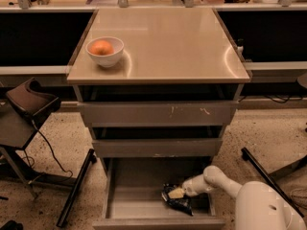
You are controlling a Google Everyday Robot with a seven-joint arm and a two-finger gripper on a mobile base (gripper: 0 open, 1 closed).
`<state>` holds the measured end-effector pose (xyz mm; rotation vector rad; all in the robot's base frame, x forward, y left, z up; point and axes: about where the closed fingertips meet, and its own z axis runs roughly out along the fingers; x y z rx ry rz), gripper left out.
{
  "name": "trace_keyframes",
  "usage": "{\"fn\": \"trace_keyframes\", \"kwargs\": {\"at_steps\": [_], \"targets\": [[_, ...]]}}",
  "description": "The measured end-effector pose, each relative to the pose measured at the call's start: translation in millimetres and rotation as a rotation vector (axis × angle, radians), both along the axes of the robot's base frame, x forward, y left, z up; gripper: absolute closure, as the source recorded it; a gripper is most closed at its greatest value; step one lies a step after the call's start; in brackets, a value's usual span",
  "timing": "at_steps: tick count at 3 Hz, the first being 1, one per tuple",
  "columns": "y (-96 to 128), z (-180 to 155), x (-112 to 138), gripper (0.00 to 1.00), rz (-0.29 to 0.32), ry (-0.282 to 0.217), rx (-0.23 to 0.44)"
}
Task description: Place blue chip bag into bottom drawer
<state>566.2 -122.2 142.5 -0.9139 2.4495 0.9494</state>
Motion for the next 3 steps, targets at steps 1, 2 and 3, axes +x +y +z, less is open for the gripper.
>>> {"fn": "trace_keyframes", "kwargs": {"at_steps": [1, 2, 3], "targets": [[0.0, 0.0, 0.0, 0.4, 0.0, 0.0, 0.0], [0.1, 0.0, 0.0, 0.17, 0.0, 0.0, 0.0], [0.1, 0.0, 0.0, 0.0, 0.0, 0.0, 0.0]]}}
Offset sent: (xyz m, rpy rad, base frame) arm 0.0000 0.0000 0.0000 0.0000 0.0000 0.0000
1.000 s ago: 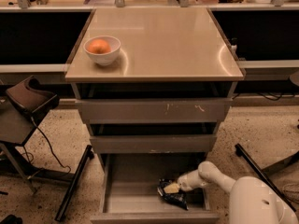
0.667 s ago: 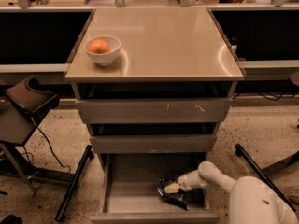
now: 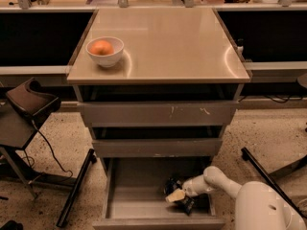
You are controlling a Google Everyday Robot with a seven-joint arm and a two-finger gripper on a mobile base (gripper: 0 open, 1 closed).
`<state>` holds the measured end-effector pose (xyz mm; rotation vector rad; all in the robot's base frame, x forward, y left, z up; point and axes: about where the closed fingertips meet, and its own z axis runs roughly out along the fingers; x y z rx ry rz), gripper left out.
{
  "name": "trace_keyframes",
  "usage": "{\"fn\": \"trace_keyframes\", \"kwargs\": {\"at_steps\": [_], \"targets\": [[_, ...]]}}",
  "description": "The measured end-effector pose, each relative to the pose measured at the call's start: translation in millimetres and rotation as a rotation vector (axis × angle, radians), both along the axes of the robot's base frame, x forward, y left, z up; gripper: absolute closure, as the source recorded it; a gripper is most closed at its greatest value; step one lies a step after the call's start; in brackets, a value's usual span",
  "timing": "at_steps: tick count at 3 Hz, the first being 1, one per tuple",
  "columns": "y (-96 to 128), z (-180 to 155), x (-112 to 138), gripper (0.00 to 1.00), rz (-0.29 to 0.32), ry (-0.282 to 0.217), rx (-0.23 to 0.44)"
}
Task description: Place blue chip bag into bottom drawer
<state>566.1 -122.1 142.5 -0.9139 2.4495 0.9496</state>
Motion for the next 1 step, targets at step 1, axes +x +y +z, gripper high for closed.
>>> {"fn": "trace_keyframes", "kwargs": {"at_steps": [1], "targets": [[0.0, 0.0, 0.0, 0.0, 0.0, 0.0, 0.0]]}}
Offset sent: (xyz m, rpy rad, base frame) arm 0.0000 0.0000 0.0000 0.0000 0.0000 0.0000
